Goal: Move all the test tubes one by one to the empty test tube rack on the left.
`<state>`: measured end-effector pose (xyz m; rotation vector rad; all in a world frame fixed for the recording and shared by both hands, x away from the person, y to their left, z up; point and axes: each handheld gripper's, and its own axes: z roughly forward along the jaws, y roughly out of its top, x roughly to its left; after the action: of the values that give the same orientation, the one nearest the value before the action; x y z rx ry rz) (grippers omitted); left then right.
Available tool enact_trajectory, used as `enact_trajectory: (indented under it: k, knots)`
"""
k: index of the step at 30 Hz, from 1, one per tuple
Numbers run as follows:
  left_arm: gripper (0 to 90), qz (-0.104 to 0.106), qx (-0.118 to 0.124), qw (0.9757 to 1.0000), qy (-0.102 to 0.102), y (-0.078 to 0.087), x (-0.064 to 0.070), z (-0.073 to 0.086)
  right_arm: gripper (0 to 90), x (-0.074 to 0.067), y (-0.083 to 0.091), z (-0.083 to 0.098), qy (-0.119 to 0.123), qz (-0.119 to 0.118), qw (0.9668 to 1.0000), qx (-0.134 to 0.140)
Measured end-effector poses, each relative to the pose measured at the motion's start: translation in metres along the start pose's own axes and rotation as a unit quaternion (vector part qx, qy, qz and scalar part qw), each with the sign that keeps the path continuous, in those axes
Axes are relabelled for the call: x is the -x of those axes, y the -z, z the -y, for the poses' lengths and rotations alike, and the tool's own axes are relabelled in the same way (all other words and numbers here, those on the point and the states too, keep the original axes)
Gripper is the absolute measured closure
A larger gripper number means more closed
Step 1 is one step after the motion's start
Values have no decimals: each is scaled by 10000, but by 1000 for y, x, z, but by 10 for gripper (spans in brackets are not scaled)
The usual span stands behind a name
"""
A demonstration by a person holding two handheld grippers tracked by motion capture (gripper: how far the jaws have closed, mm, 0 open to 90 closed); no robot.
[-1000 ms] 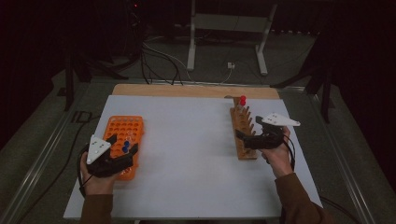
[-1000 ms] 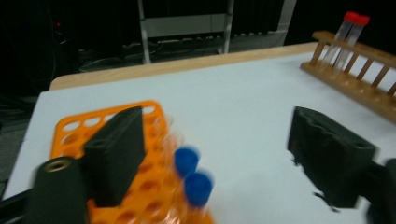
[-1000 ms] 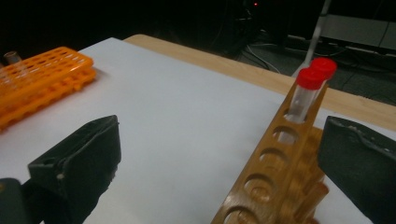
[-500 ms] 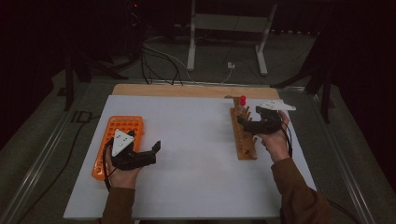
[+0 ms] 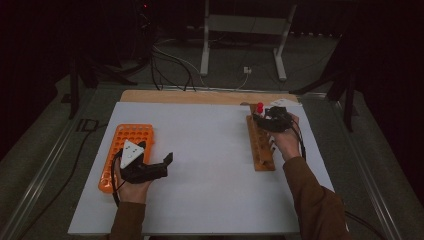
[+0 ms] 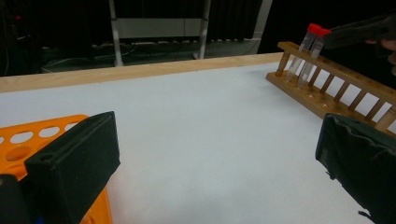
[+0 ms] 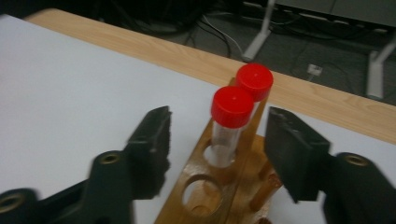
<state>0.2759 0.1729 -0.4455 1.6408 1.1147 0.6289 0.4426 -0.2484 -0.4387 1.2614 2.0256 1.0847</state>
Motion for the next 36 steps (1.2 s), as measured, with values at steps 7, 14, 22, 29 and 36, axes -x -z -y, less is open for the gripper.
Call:
enact_trajectory:
  k: [7, 14, 22, 29, 36]
  knots:
    - [5, -7, -38, 10000, -32, -2, 2, 1, 645, 3, -16, 4, -183, 162, 9996, -137]
    - [5, -47, -54, 10000, -37, -4, 2, 2, 750, 2, -14, 4, -163, 167, 9997, -64]
    - [5, -59, -67, 9999, -79, -4, 3, 3, 752, 0, 4, -4, -80, 176, 9994, 283]
    - [5, -76, -61, 9999, -96, -5, 5, 4, 753, -2, 26, -16, -19, 185, 9974, 693]
    - [5, -64, -102, 9999, -109, -7, 7, 5, 753, -7, 49, -23, 70, 1, 9954, 954]
